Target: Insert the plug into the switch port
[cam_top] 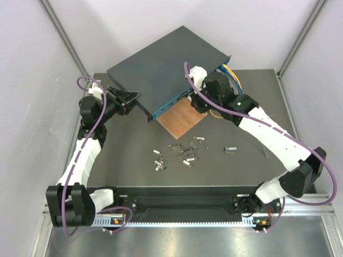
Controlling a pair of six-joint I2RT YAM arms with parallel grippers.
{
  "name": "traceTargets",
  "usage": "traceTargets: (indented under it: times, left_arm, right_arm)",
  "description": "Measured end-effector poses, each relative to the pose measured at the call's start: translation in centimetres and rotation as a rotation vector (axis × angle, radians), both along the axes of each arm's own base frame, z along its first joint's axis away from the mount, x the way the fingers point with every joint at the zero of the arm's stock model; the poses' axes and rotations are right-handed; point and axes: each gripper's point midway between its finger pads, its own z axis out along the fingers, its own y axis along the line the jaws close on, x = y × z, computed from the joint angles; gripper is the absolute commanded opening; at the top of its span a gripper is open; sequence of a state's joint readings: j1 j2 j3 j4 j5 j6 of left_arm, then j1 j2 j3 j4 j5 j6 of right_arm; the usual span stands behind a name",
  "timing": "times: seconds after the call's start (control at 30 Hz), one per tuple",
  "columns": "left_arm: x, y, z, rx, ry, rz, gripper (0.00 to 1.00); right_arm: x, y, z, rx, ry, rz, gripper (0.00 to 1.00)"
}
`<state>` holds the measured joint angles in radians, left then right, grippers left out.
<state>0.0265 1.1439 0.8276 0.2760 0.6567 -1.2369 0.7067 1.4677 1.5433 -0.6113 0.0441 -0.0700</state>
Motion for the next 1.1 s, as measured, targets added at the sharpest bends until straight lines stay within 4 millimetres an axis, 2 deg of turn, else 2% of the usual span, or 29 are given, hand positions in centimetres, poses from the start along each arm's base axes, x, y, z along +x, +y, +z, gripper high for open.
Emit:
traceTargets:
  times: [0.27,0.5,0.77,1.1]
  left_arm:
    - [0.0,0.0,0.0,0.001,0.000,0.000,0.00]
    - [0.0,0.0,0.0,0.001,0.000,0.000,0.00]
    - [0.0,0.0,0.0,0.001,0.001,-0.001,0.00]
    - [0.0,0.0,0.0,0.001,0.002,-0.005,0.00]
  right_arm:
    - [0.3,-0.1,-2.2,-0.029,-0.008,0.007,0.00]
    - [0.2,-0.2,-1.5,-0.021,-0.028,0.011,0.00]
    - [0.4,-0.8,0.1,-0.004,-0.078,-0.011,0.00]
    - [0.2,-0.5,0.3,0.014,-0.078,0.011,0.00]
